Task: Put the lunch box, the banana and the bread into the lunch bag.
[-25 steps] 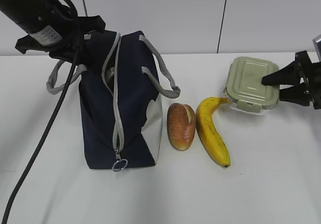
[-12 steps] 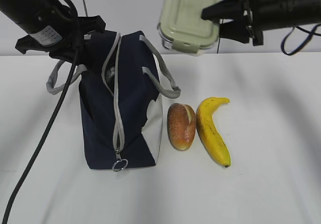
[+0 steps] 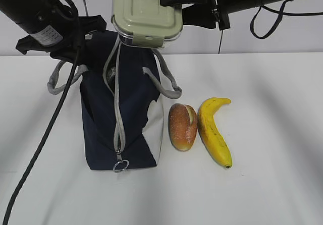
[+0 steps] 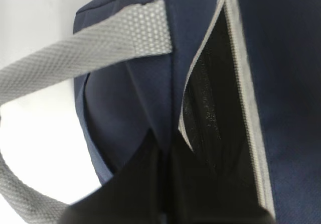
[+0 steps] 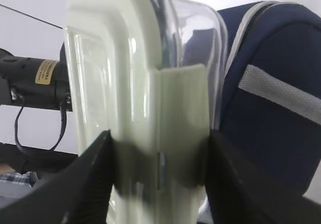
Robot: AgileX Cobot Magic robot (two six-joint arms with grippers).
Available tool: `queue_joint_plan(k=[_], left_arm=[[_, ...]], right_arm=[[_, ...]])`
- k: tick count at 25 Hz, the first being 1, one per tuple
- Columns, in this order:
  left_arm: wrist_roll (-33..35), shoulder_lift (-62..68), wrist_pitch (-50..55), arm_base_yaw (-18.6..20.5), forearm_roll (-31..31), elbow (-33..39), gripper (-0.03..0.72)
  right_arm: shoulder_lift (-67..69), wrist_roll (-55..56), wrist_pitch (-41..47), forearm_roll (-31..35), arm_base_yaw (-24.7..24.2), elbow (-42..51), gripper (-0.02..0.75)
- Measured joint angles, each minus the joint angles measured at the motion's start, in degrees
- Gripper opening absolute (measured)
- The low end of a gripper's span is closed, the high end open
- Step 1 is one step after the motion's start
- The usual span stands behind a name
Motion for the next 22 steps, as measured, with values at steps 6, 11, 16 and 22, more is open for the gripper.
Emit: queue_joint_plan(k=[6, 11, 16, 22], left_arm=[[0.0, 0.0, 0.12, 0.12, 0.55, 0.0, 0.0], [0.0, 0.0, 0.14, 0.08, 0.04, 0.0, 0.0], [0.0, 0.0, 0.14, -0.03, -0.15, 0.0, 0.0], [0.0, 0.0, 0.08, -0.03, -0.15, 0.0, 0.0]], right_arm=[[0.0, 0.18, -4.32, -1.28, 2.36, 0.0, 0.391], [2.51, 0.82, -5.76, -2.86, 3.83, -0.2, 0.391], [4.46, 3.24, -5.76, -7.96, 4.32, -0.2, 0.391], [5.07, 9.16, -6.21, -16.9, 4.32, -0.2, 0.391]])
